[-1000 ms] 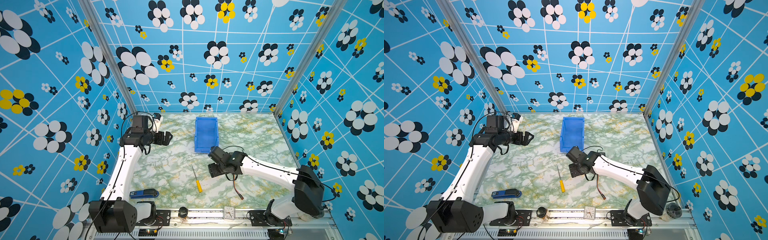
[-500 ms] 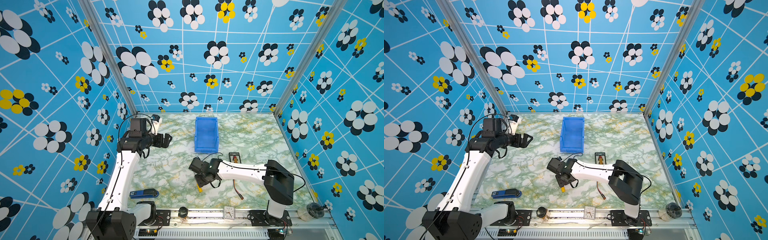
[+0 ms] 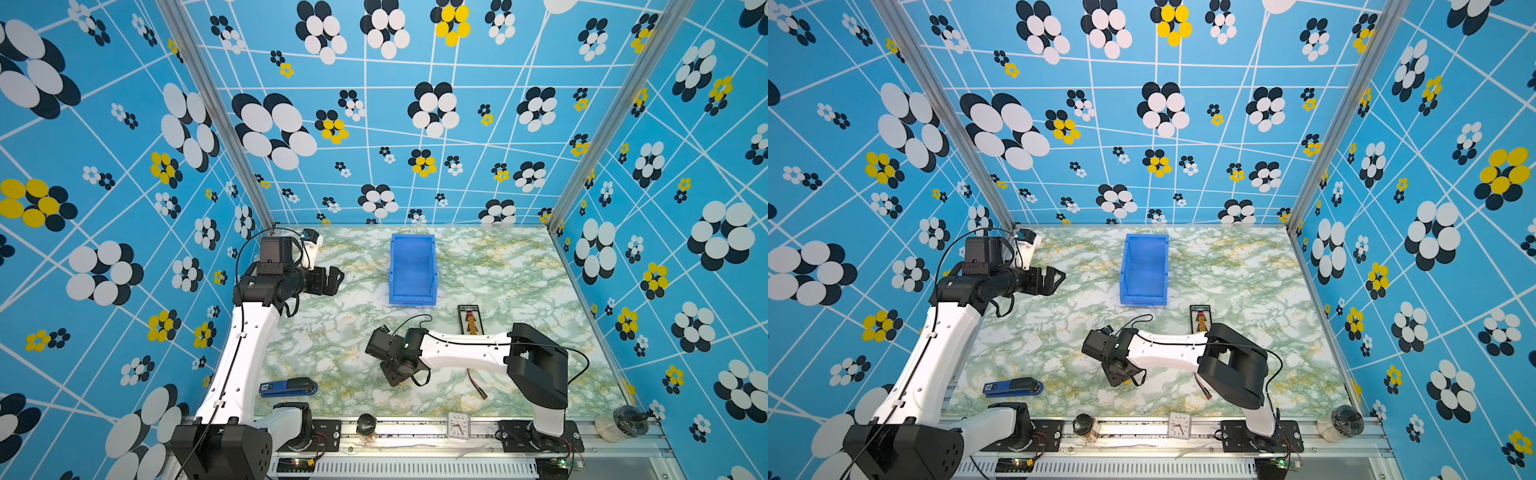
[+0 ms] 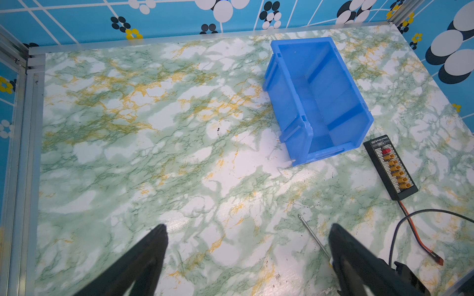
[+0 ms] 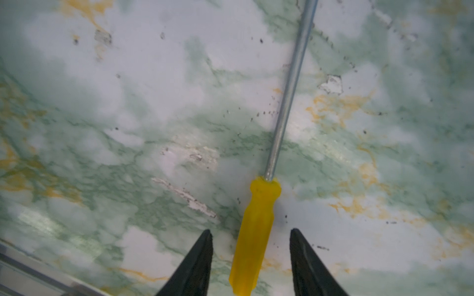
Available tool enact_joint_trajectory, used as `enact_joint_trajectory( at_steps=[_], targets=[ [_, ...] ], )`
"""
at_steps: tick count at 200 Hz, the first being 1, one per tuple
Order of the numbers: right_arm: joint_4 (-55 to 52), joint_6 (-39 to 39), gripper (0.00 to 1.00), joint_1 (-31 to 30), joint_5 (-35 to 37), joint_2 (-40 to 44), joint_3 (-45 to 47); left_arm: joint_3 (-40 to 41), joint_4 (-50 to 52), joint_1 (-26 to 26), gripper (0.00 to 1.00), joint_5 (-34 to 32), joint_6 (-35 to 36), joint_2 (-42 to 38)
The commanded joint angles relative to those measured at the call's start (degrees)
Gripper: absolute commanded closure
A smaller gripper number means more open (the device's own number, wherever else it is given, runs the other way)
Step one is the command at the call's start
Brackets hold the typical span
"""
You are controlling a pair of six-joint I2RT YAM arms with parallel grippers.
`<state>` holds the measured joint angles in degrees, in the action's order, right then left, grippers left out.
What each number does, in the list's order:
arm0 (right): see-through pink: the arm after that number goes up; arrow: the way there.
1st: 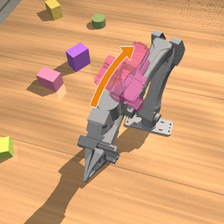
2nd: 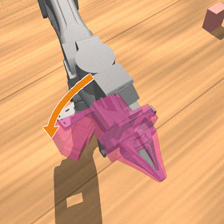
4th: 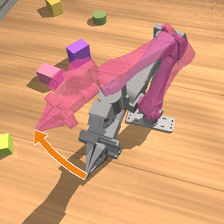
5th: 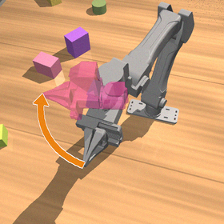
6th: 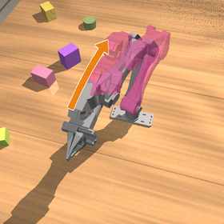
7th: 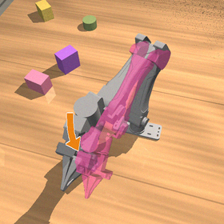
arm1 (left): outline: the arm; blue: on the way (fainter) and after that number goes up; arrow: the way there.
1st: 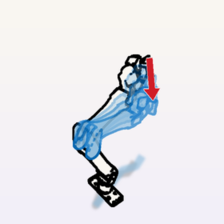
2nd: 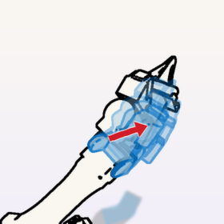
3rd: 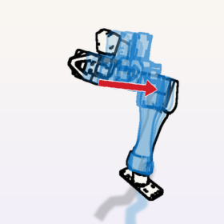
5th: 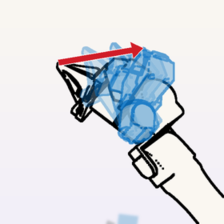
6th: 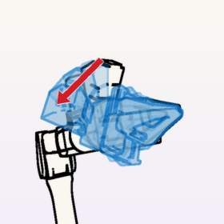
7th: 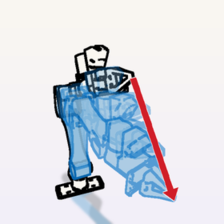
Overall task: Put the screwdriver in the bin
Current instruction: Pick up the screwdriver from the bottom-center of the table, then place the screwdriver into the bin.
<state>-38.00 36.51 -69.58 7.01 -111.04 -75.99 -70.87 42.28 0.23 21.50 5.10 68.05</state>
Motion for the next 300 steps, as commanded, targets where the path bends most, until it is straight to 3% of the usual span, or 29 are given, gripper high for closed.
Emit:
enact_joint_trajectory(
  at_steps=[1,90,106,123,225,270,300],
  targets=[
    [-1.0,1.5,0.53,-0.1,1.1,-1.5,-1.4,-0.8,0.9,-0.3,0.01,0.9,-0.8,-1.4],
    [-2.3,2.5,0.70,-0.1,2.3,-2.5,-0.9,-0.9,0.6,-0.3,0.01,1.6,-1.1,-1.8],
    [-2.2,2.4,0.82,-0.2,2.6,-2.2,-0.6,-0.9,0.7,-0.4,0.01,1.5,-1.0,-1.8],
    [-2.4,2.1,0.87,-0.2,3.2,-1.7,-0.5,-1.0,0.6,-0.3,0.01,1.3,-0.7,-2.0],
    [-7.8,-1.9,0.88,1.2,6.9,6.6,-3.7,-1.4,0.1,-0.3,0.01,-2.4,2.2,-4.0],
    [-9.3,-6.1,0.87,8.8,5.6,12.3,-8.0,0.0,-0.2,-0.4,0.01,-2.5,2.5,-4.9],
    [-10.0,-9.7,0.87,16.3,4.0,11.5,-13.1,1.0,0.8,-0.4,0.01,-1.4,3.3,-5.7]
  ],
)
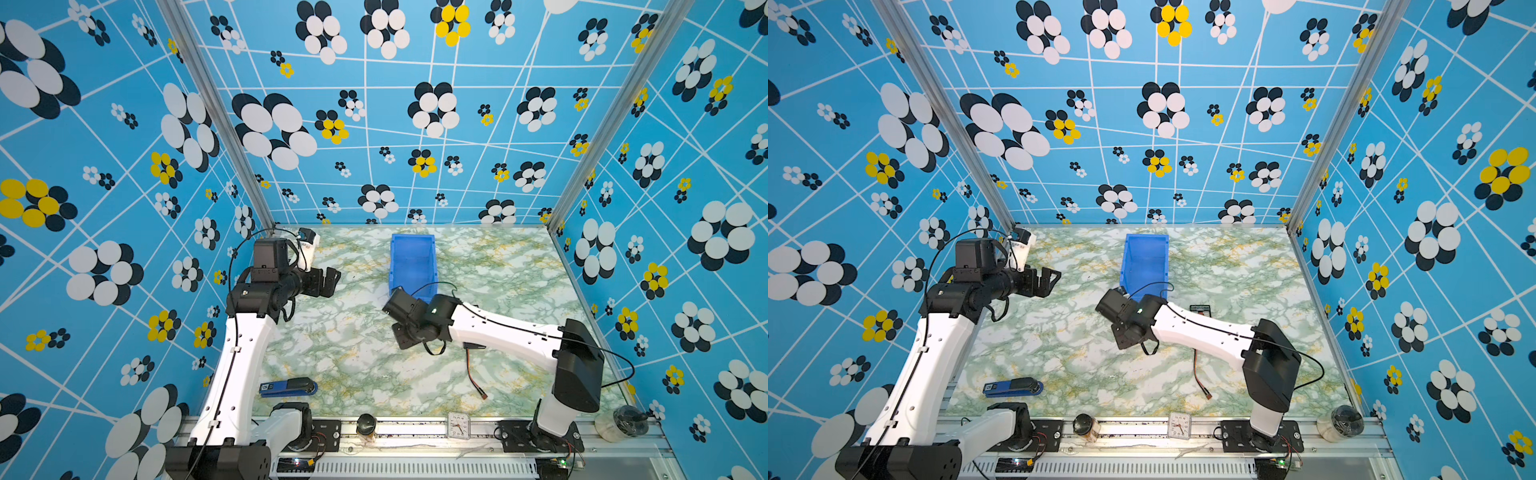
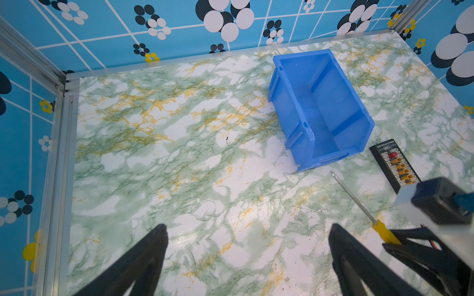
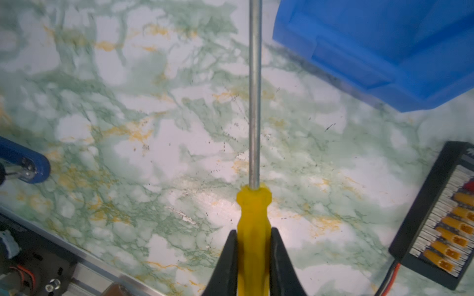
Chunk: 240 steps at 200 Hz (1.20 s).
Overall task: Put the screwdriver in the bin
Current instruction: Place the screwdriver into the bin.
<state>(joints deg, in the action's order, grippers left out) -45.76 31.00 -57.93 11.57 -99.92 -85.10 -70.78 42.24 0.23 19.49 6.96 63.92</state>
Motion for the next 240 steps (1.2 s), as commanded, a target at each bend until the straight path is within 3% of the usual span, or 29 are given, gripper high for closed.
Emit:
enact_joint_trajectory(
  at_steps=[1,66,163,240],
  targets=[
    [-2.2,-4.3,0.87,5.0,-0.6,0.3,-4.2,0.9,0.9,-0.4,0.01,0.7,1.5,-1.6],
    [-3.2,-9.5,0.87,15.6,-2.0,-12.8,-21.1,2.3,2.9,-0.7,0.01,4.2,2.0,-4.4],
    [-6.2,-11.3,0.87,17.8,-2.3,-31.3,-37.4,3.3,2.7,-0.9,0.01,5.2,1.5,-5.9],
    [-7.0,-10.7,0.85,19.3,-3.3,-38.5,-41.7,3.5,2.4,-0.8,0.01,5.5,1.2,-6.4]
  ],
)
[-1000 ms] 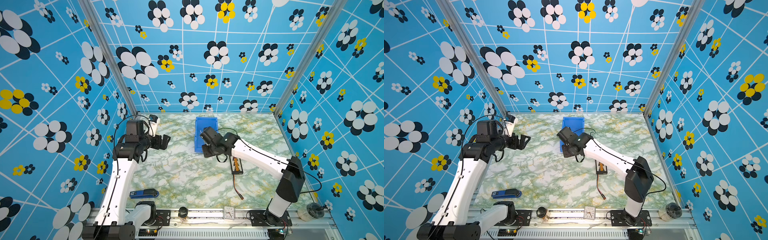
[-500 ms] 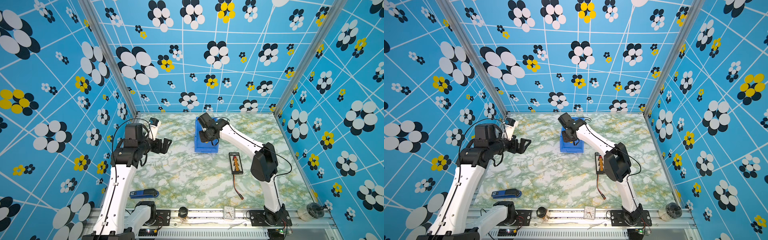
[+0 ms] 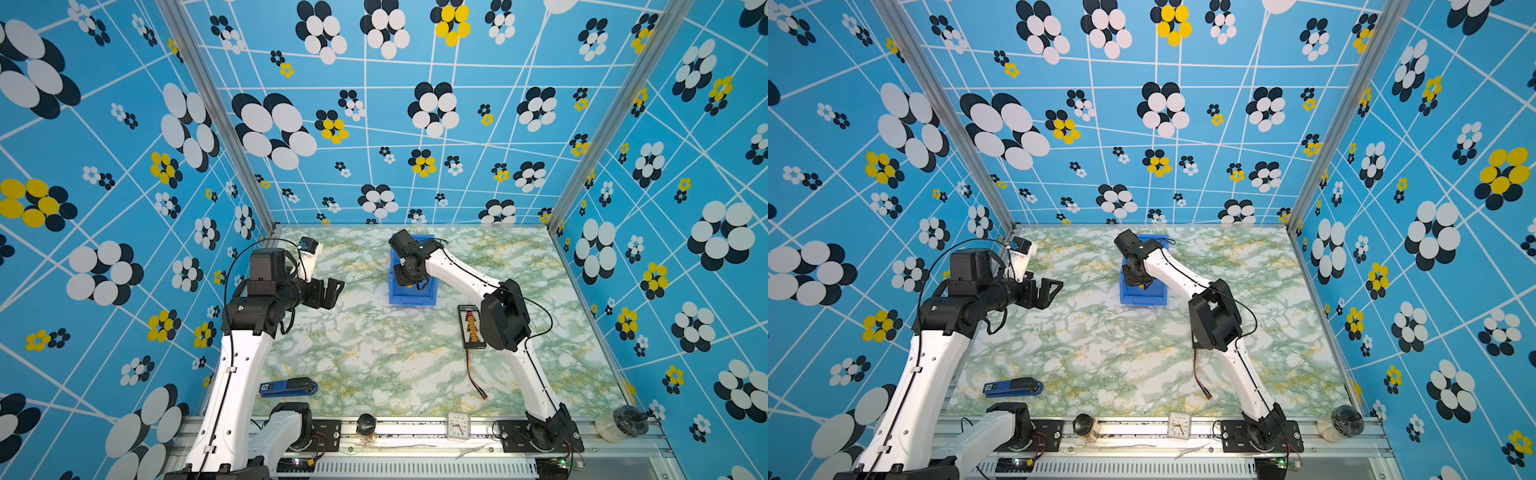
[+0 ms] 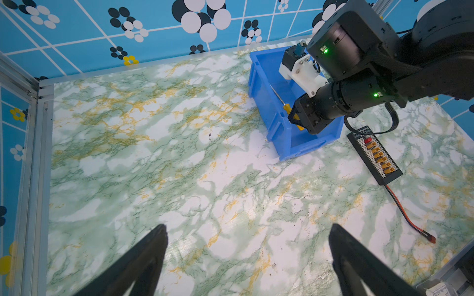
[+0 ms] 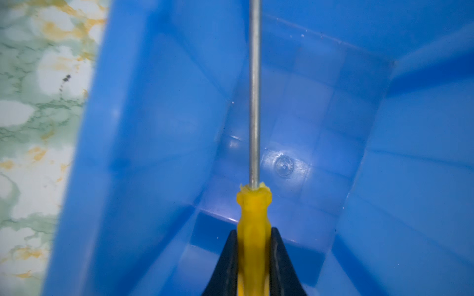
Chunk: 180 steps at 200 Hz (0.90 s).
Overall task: Put the screwdriver in the bin
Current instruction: Place the screwdriver into the bin.
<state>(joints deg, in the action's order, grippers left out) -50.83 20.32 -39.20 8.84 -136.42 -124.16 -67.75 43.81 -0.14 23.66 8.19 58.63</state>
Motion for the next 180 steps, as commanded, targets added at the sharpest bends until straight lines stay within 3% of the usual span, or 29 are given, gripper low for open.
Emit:
enact_joint_trajectory(
  at_steps=[1,99,180],
  targets=[
    [-1.9,-0.1,0.85,0.5,-0.6,-2.1,-2.7,0.5,0.8,-0.5,0.01,1.3,-0.1,-1.1],
    [-2.2,1.7,0.80,1.9,-2.9,-7.7,-5.2,0.3,0.6,-0.5,0.01,1.7,-0.5,-0.8],
    [-3.3,0.8,0.67,2.0,-0.5,-5.4,-6.8,0.2,0.6,-0.5,0.01,1.5,-0.5,-0.3]
  ],
)
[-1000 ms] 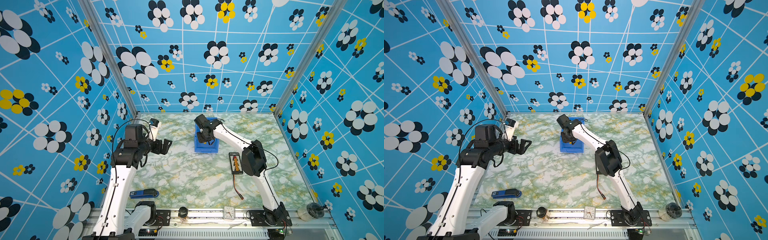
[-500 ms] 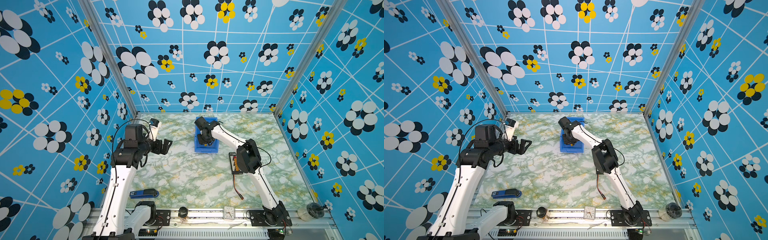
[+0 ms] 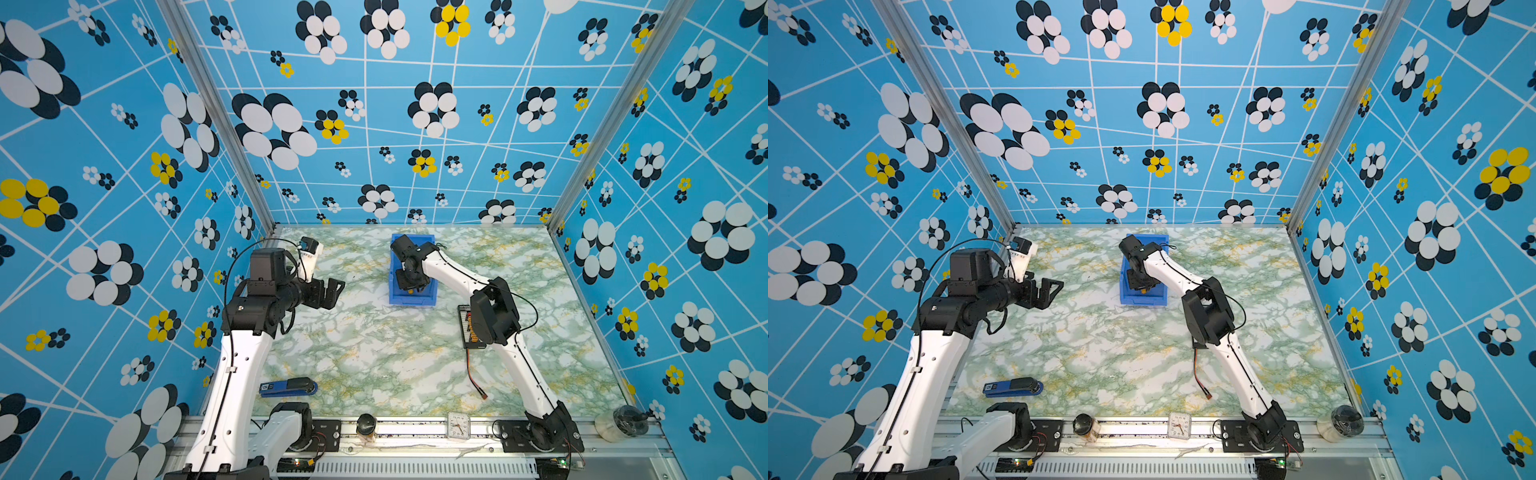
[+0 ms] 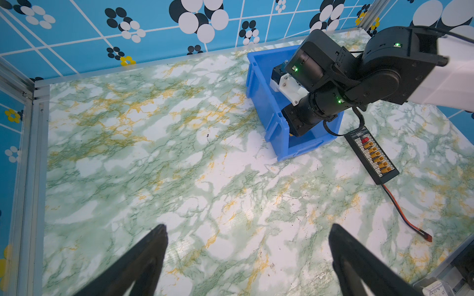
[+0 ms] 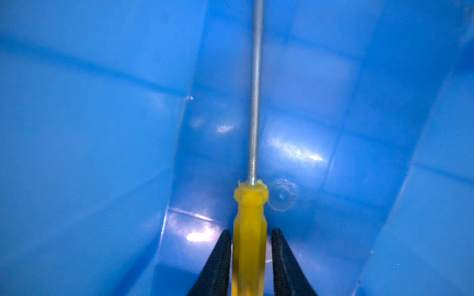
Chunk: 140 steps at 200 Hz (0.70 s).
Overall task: Put the screwdriver in the bin
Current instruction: Place the screwdriver into the bin.
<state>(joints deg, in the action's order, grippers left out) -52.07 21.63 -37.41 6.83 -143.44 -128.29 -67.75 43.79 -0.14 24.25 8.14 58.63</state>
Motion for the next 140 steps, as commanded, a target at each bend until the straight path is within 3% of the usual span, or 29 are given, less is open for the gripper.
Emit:
enact_joint_trajectory(
  at_steps=[1,71,110,140],
  targets=[
    [-2.2,-0.6,0.67,0.2,1.7,1.7,-2.7,0.2,0.6,-0.5,0.01,1.0,-0.4,-0.3],
    [-8.5,-4.9,0.63,0.1,9.2,7.2,-11.7,-1.1,0.7,-0.5,0.01,-0.3,0.0,1.8],
    [-8.1,-6.9,0.60,0.2,12.4,14.4,-11.1,-1.6,0.2,-0.5,0.01,-2.6,0.0,3.1],
    [-3.4,-8.0,0.54,0.1,14.0,23.4,-5.7,-1.3,-0.2,-0.2,0.01,-4.4,-0.6,3.9]
  ],
)
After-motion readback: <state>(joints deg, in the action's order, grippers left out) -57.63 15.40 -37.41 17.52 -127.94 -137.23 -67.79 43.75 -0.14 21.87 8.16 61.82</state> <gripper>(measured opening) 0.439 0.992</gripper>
